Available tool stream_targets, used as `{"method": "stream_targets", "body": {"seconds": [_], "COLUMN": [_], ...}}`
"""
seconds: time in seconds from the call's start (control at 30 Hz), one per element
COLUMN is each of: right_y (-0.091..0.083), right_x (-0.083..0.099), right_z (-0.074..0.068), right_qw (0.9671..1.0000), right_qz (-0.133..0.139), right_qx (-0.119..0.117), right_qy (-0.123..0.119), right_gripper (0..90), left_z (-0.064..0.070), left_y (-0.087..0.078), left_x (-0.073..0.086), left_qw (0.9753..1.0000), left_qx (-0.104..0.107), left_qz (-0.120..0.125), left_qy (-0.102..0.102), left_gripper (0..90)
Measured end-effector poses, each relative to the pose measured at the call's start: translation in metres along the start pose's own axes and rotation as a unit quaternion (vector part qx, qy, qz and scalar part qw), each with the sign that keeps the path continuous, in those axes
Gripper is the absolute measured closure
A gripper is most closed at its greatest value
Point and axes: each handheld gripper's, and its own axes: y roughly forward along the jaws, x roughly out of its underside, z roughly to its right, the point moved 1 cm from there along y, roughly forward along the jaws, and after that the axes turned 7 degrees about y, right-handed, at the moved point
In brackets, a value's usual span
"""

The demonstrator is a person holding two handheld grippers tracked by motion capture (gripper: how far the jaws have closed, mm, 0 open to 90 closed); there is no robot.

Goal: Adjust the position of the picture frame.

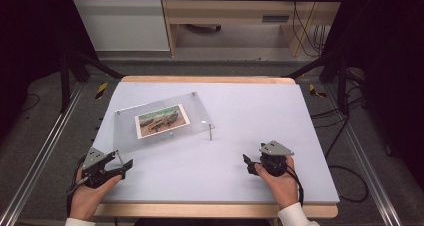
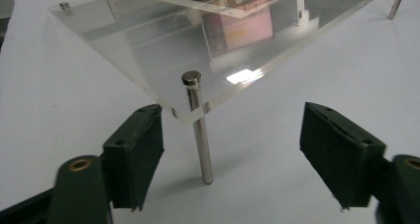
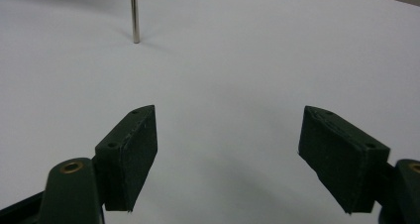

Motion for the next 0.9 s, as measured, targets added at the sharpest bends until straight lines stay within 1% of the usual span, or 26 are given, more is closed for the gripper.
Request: {"method": "stream_targets", "body": {"seconds": [0.03, 0.07, 0.13, 0.2, 0.23, 0.33, 0.37, 0.4, 0.43, 0.47, 0.5, 0.57, 0.6, 0.67, 0.73, 0.83, 0.9], "right_y": [0.0, 0.0, 0.0, 0.001, 0.001, 0.001, 0.001, 0.001, 0.001, 0.001, 0.001, 0.001, 0.002, 0.002, 0.002, 0.003, 0.003], "right_x": [0.0, 0.0, 0.0, 0.0, 0.0, 0.0, 0.0, 0.0, 0.0, 0.0, 0.0, 0.0, 0.0, 0.0, 0.001, 0.001, 0.0], "right_z": [0.0, 0.0, 0.0, 0.0, 0.0, 0.0, 0.0, 0.0, 0.0, 0.0, 0.0, 0.0, 0.0, -0.001, 0.0, -0.001, -0.001], "right_qw": [1.0, 1.0, 1.0, 1.0, 1.0, 1.0, 1.0, 1.0, 1.0, 1.0, 1.0, 1.0, 0.9999, 0.9999, 0.9999, 0.9999, 0.9999], "right_qz": [0.0, -0.001, -0.002, -0.004, -0.004, -0.006, -0.006, -0.006, -0.006, -0.007, -0.008, -0.009, -0.009, -0.011, -0.012, -0.012, -0.012], "right_qx": [0.0, 0.0, 0.0, 0.0, 0.0, 0.0, 0.0, 0.0, 0.0, 0.001, 0.0, 0.001, 0.001, 0.0, 0.001, 0.0, 0.0], "right_qy": [0.0, 0.0, 0.0, 0.002, 0.002, 0.003, 0.003, 0.004, 0.004, 0.002, 0.004, 0.004, 0.005, 0.007, 0.005, 0.005, 0.005], "right_gripper": [23.0, 23.1, 23.0, 23.0, 22.9, 23.0, 23.0, 22.9, 22.9, 22.9, 22.7, 22.7, 22.6, 22.6, 22.5, 22.3, 22.3], "left_z": [-0.001, -0.002, -0.004, -0.007, -0.007, -0.008, -0.008, -0.008, -0.008, -0.008, -0.008, -0.008, -0.009, -0.012, -0.013, -0.013, -0.014], "left_y": [0.0, 0.001, 0.003, 0.005, 0.006, 0.006, 0.006, 0.006, 0.007, 0.007, 0.007, 0.007, 0.007, 0.007, 0.007, 0.006, 0.006], "left_x": [0.0, -0.001, 0.0, 0.0, 0.001, 0.001, 0.001, 0.001, 0.001, 0.001, 0.001, 0.001, 0.002, 0.002, 0.003, 0.002, 0.002], "left_qw": [1.0, 1.0, 0.9999, 0.9998, 0.9997, 0.9997, 0.9998, 0.9998, 0.9997, 0.9998, 0.9998, 0.9998, 0.9997, 0.9993, 0.999, 0.9989, 0.9987], "left_qx": [-0.003, -0.005, -0.008, -0.009, -0.008, -0.01, -0.01, -0.009, -0.009, -0.007, -0.01, -0.01, -0.01, -0.008, -0.005, -0.006, -0.003], "left_qz": [0.001, 0.003, 0.003, 0.002, 0.002, 0.002, 0.002, 0.002, 0.003, 0.006, 0.006, 0.006, 0.009, 0.013, 0.016, 0.019, 0.023], "left_qy": [-0.001, -0.006, -0.012, -0.018, -0.021, -0.02, -0.02, -0.02, -0.02, -0.02, -0.017, -0.018, -0.023, -0.035, -0.041, -0.042, -0.046], "left_gripper": [28.6, 35.4, 36.8, 41.9, 47.3, 55.1, 55.1, 58.7, 58.7, 60.6, 62.6, 65.3, 65.3, 71.1, 72.4, 73.4, 73.4]}}
